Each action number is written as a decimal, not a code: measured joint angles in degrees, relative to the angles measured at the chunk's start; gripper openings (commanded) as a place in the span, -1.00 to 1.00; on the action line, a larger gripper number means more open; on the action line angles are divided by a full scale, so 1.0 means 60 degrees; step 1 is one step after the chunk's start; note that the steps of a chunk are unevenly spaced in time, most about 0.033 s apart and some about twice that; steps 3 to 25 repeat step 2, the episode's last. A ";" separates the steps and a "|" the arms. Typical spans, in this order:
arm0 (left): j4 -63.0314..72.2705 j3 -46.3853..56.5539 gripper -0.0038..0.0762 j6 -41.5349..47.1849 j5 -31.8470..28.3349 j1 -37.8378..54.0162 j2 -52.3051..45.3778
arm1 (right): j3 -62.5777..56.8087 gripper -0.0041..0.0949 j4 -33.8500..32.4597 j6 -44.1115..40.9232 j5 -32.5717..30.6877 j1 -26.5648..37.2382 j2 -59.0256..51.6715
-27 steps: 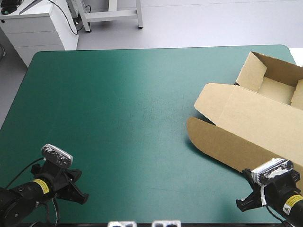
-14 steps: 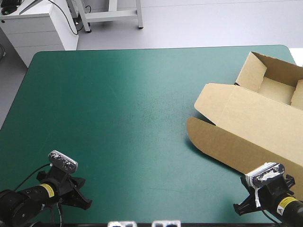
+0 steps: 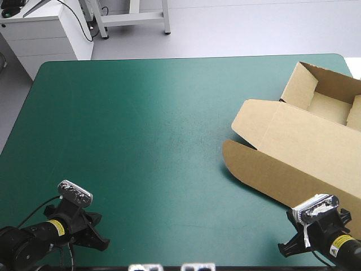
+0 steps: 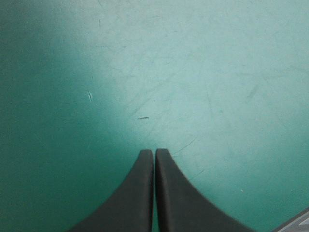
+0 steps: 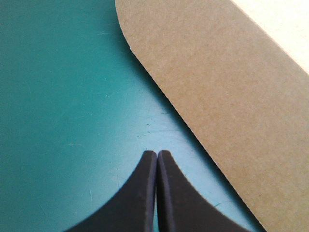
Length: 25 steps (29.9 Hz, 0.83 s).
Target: Fold the box
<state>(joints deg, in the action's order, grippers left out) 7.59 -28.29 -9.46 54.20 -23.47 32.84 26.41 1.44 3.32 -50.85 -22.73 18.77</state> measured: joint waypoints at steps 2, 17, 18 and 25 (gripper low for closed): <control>0.0000 0.0000 -0.92 0.0000 0.0000 0.0000 0.0000 | 0.0000 -0.95 0.0000 0.0000 0.0000 0.0000 0.0000; 0.0000 0.0000 -0.92 0.0000 0.0000 0.0000 0.0000 | 0.0000 -0.95 0.0000 0.0000 0.0000 0.0000 0.0000; 0.0000 0.0000 -0.92 0.0000 0.0000 0.0000 0.0000 | 0.0000 -0.95 0.0000 0.0000 0.0000 0.0000 0.0000; 0.0000 0.0000 -0.92 0.0000 0.0000 0.0000 0.0000 | 0.0000 -0.95 0.0000 0.0000 0.0000 0.0000 0.0000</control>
